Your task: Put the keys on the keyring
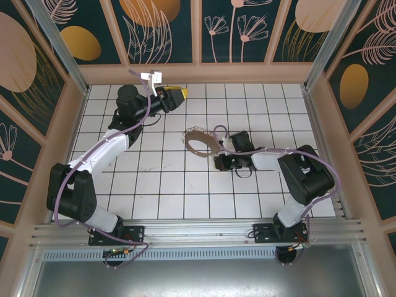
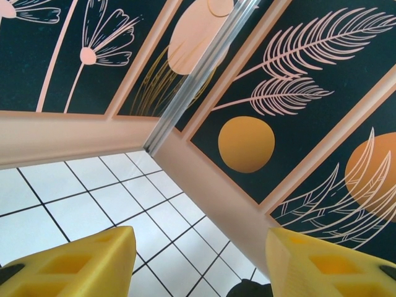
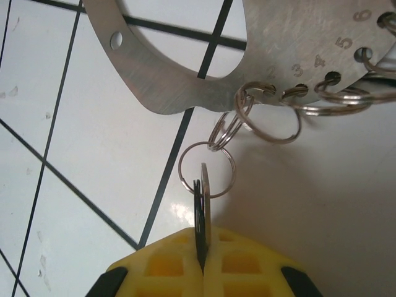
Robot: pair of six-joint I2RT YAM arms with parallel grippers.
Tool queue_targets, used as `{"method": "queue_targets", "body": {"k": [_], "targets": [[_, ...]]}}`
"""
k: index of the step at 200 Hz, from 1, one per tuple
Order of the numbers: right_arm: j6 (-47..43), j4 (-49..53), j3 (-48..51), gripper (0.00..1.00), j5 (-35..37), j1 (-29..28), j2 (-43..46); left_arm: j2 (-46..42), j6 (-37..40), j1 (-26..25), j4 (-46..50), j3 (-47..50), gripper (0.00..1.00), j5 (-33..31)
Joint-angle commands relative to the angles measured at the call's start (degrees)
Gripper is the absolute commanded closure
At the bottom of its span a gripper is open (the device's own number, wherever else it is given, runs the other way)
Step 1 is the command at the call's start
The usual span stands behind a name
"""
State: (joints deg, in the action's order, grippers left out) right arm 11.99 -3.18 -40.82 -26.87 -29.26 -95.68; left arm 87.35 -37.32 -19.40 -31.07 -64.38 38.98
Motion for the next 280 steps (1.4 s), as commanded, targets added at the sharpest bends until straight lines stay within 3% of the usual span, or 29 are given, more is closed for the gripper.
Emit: {"method": "queue_targets", "body": {"k": [1,26,36,46,59,71,87,92,99,105,122,142,168,192,213,241,280], "targets": [[-0.02,2.53,2.00,0.80,-0.31,-1.77,3.66,0.17,-0.48,0.37,-1.80,-1.18,0.42,1.58],[0.81,3.00,5.41,0.53,-2.00,-1.77,12.41,0.52,-0.25,0.39,-1.67,-1.71,0.38,2.69],[1.50,2.84,6.76,0.33,-2.36,-1.03,17.42,0.45,0.04,0.36,-1.35,-1.71,0.36,2.71],[2.27,2.56,7.69,0.21,-3.72,1.22,21.81,0.37,0.27,0.39,-1.30,-1.71,0.33,2.77],[2.77,2.75,8.03,0.18,-6.31,4.79,26.34,0.36,0.25,0.41,-1.27,-1.63,0.31,2.71],[2.80,3.58,7.67,0.15,-6.63,7.80,29.10,0.21,0.59,0.41,-1.20,-1.33,0.21,2.70],[2.77,5.06,6.44,0.14,-4.85,10.64,31.06,-0.07,1.66,0.37,-1.09,-0.56,0.15,2.37],[2.78,5.07,6.08,0.12,-4.42,11.26,31.38,-0.30,2.01,0.41,-1.03,-0.26,0.03,2.22],[2.94,5.33,5.46,0.10,-3.07,11.92,31.79,-0.70,2.54,0.41,-0.85,0.29,0.01,1.72],[2.97,5.68,4.72,0.02,-1.56,12.36,32.01,-1.13,3.40,0.33,-0.31,0.70,0.01,0.88],[2.85,6.23,2.42,0.01,2.74,13.29,32.64,-2.62,6.27,0.39,2.26,1.83,0.01,-2.56],[2.80,6.59,-0.30,0.01,11.32,14.30,33.08,-5.68,8.60,0.38,4.97,4.25,0.01,-11.11],[3.24,3.32,-1.28,0.01,24.67,16.46,33.28,-12.55,11.31,0.34,-1.76,13.78,0.01,-24.95],[2.80,-3.01,-0.19,0.01,31.67,20.33,32.58,-21.00,13.24,0.40,-9.35,24.05,0.01,-38.65],[0.26,-15.21,5.56,0.01,39.29,23.12,31.76,-26.18,19.17,0.41,-7.90,27.98,0.01,-46.01],[-3.54,-22.33,9.17,0.01,42.95,26.65,26.56,-28.88,27.49,1.46,-11.02,33.97,0.01,-50.27],[-6.80,-39.20,17.13,0.01,44.89,28.52,20.16,-28.48,29.27,6.95,-21.49,44.10,0.01,-56.17]]}}
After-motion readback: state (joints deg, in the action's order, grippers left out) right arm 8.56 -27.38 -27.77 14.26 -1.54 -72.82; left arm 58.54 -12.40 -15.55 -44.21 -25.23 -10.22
